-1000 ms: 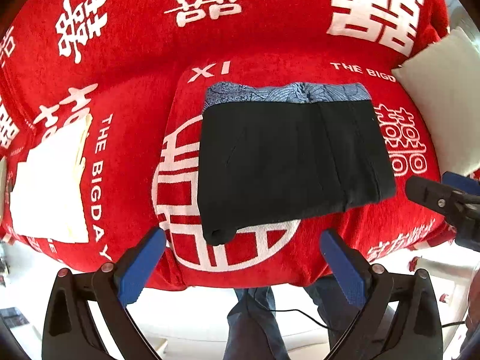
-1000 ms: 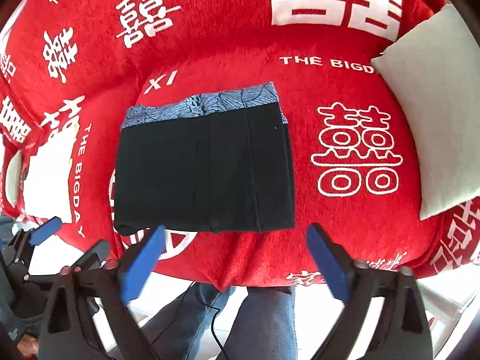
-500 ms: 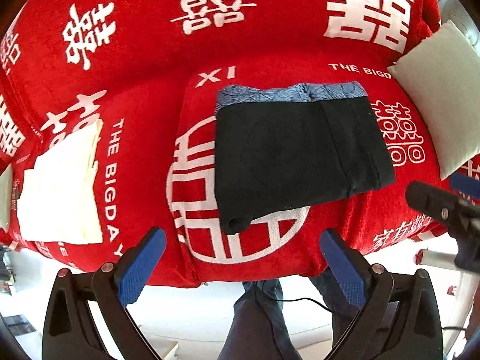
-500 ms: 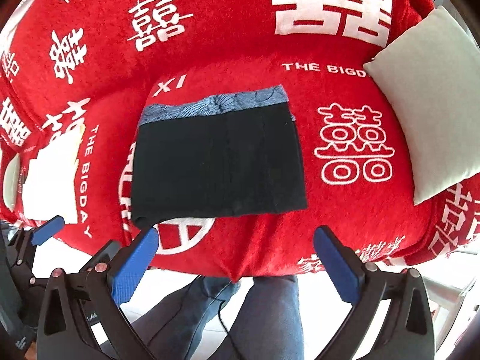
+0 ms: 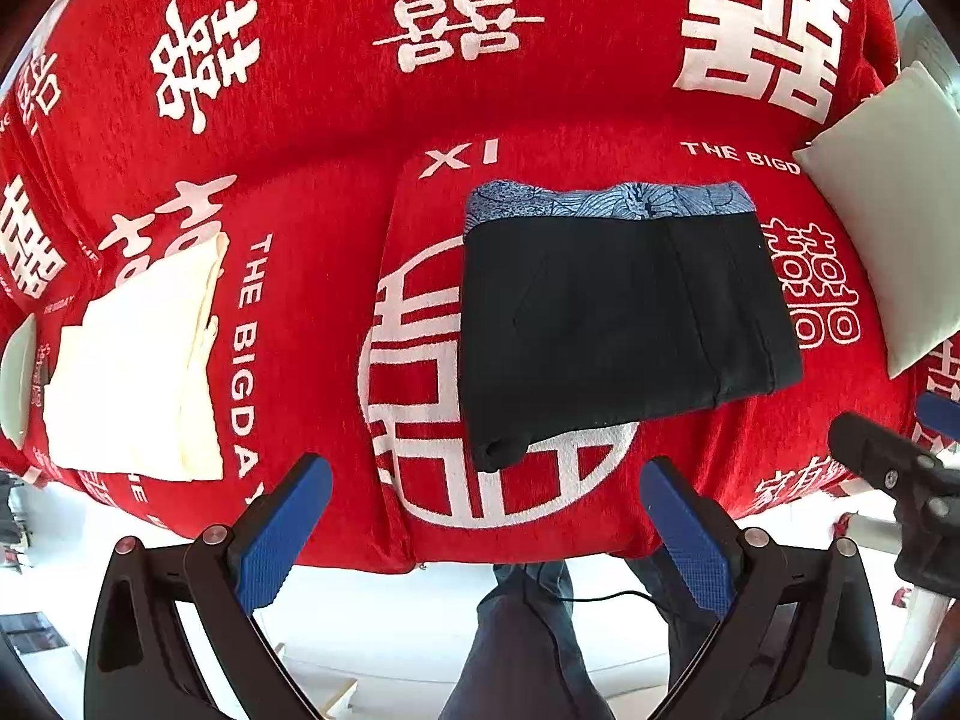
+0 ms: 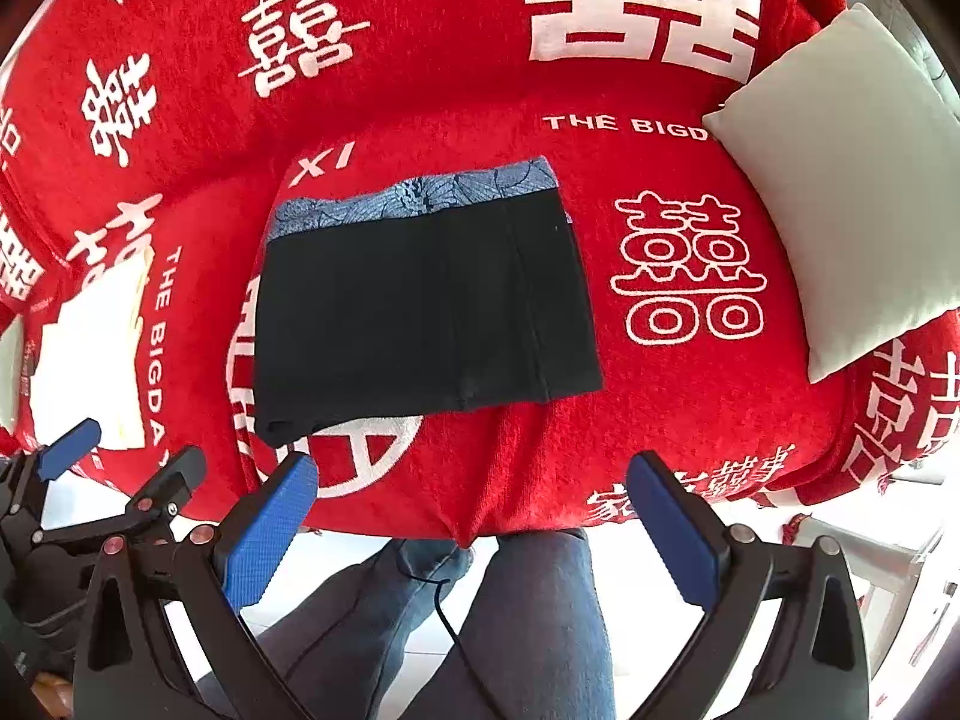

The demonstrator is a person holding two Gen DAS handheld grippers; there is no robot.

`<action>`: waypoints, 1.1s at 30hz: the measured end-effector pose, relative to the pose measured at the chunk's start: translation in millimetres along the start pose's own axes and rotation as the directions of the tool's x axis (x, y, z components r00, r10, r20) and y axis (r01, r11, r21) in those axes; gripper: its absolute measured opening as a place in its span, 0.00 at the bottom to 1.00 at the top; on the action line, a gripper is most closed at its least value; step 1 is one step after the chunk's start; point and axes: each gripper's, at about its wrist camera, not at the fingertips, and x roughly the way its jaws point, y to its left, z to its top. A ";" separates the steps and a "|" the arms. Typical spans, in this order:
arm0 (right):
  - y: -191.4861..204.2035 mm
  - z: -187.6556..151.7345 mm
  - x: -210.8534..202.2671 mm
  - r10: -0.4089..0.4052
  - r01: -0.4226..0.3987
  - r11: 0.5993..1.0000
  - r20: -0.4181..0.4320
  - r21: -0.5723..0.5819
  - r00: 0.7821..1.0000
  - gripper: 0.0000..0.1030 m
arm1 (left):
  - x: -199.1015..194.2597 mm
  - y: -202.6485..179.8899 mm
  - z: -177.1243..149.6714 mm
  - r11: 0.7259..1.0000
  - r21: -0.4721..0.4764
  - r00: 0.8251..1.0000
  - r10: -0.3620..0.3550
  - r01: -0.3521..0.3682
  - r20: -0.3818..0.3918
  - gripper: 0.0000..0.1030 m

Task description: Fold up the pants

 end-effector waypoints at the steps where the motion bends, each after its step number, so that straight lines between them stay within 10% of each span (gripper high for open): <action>1: 0.8 -0.5 0.4 -0.004 0.004 1.000 -0.003 -0.003 1.000 1.00 | -0.3 0.4 0.2 1.000 -0.003 1.000 -0.001 0.001 0.001 1.00; 33: 0.4 -1.6 -6.9 -0.015 0.015 1.000 0.021 0.005 1.000 1.00 | -9.5 -6.1 2.6 0.999 0.044 0.999 0.010 -0.011 0.034 1.00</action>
